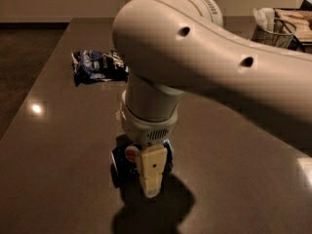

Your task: Place pepsi can upright

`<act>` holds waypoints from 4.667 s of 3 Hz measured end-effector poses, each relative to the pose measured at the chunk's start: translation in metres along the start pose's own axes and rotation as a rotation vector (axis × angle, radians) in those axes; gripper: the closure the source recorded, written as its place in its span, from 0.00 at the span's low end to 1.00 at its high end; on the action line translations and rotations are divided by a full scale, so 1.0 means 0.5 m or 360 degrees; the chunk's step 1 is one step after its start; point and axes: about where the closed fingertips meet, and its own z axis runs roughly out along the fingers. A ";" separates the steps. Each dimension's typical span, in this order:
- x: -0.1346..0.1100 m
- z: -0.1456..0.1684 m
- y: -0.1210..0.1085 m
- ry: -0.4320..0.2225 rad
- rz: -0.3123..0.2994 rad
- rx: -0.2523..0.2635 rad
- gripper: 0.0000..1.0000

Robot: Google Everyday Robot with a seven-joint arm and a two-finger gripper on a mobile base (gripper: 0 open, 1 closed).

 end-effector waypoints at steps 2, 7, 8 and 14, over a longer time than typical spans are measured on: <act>-0.003 0.022 -0.008 0.0115 0.0205 -0.0094 0.41; 0.097 -0.177 -0.106 -0.0901 0.0722 0.0111 1.00; 0.119 -0.190 -0.117 -0.1166 0.0822 0.0310 1.00; 0.187 -0.113 -0.100 -0.1846 0.0944 0.0861 0.59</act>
Offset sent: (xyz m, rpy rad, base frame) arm 0.0061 0.0022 -0.0185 -0.1314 0.1164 -0.2236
